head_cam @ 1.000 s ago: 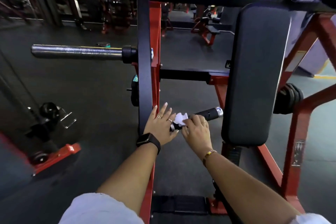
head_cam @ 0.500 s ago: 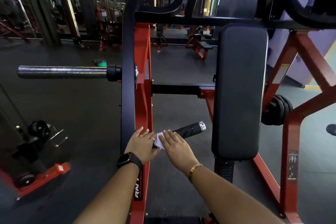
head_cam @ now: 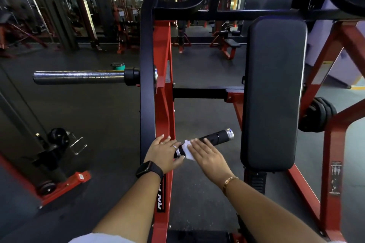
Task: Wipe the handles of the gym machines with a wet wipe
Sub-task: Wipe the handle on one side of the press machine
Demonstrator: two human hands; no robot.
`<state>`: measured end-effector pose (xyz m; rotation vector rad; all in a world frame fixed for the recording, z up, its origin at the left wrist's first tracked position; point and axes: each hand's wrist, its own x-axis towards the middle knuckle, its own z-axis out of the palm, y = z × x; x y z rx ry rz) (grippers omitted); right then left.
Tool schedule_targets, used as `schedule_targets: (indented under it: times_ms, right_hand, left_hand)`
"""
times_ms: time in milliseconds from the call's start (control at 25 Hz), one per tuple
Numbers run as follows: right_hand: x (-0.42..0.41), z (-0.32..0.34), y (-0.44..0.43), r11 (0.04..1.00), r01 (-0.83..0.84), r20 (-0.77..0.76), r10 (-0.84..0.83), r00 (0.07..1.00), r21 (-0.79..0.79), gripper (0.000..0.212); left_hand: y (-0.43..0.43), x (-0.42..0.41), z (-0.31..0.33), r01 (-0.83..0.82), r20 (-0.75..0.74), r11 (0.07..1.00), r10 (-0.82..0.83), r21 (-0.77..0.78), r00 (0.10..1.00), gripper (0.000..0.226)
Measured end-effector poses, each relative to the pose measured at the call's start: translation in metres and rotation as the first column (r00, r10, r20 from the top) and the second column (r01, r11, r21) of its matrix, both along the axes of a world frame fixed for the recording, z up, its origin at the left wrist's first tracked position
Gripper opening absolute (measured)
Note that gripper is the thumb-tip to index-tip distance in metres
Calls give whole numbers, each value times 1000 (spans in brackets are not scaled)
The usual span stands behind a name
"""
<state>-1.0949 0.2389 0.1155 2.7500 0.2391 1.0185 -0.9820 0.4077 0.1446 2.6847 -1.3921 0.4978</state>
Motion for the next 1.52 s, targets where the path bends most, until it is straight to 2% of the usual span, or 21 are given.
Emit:
schedule_targets:
  times_ms: [160, 280, 360, 440, 520, 600, 680, 800, 920, 1000, 1120, 1200, 1360, 1440, 1520]
  right_hand:
    - [16, 10, 2, 996, 78, -25, -77, 997, 52, 50]
    - [23, -4, 25, 998, -6, -80, 10, 997, 55, 48]
    - [10, -9, 21, 997, -73, -60, 74, 995, 17, 39]
    - [-8, -4, 5, 997, -77, -4, 77, 997, -20, 43]
    - [-14, 6, -14, 1000, -10, 45, 11, 999, -5, 42]
    - [-1, 15, -20, 992, 126, 74, -128, 989, 24, 37]
    - [18, 16, -3, 976, 204, 14, -205, 979, 78, 46]
    - [28, -2, 33, 994, 75, -71, -69, 995, 83, 50]
    - [3, -4, 23, 998, -47, -35, 48, 998, 32, 39]
    - [-13, 4, -1, 999, -36, 20, 36, 999, 30, 50]
    - [-10, 16, -26, 991, 94, 51, -99, 994, 98, 40]
    - [6, 18, -13, 979, 151, 54, -160, 986, 136, 43]
    - [10, 4, 23, 995, 26, -60, -21, 998, 96, 46]
    - [-8, 1, 7, 997, -27, -52, 31, 998, 67, 50]
    - [-25, 3, -18, 998, 5, -17, -4, 1000, 57, 59]
  left_hand:
    - [1, -1, 1, -14, -5, 1000, 14, 2, 1000, 53]
    - [1, -1, 1, -5, 11, 1000, 5, -13, 1000, 51]
    - [0, -1, 0, -17, 26, 1000, 17, 5, 1000, 51]
    - [0, -1, -1, -37, 30, 999, 36, 19, 999, 53]
    - [-2, -1, -1, -42, 23, 999, 41, 26, 999, 54]
    - [-2, -1, 0, -50, 22, 998, 49, 24, 999, 54]
    - [-1, -2, 1, -55, 26, 998, 54, 28, 998, 53]
    - [-1, -2, 3, -45, 25, 998, 44, 36, 999, 48]
    - [-1, -4, 2, -48, 26, 998, 47, 28, 999, 49]
    - [-2, -4, 3, -50, 20, 998, 49, 39, 999, 53]
    - [-3, -3, 5, -50, -13, 997, 51, 53, 999, 55]
    - [-1, -4, 6, -53, -14, 997, 54, 58, 998, 56]
    - [2, -4, 3, -48, 15, 998, 48, 31, 999, 53]
    - [2, -3, 2, -50, 16, 998, 50, 27, 999, 54]
    - [1, -1, 1, -46, 4, 998, 46, 38, 999, 57]
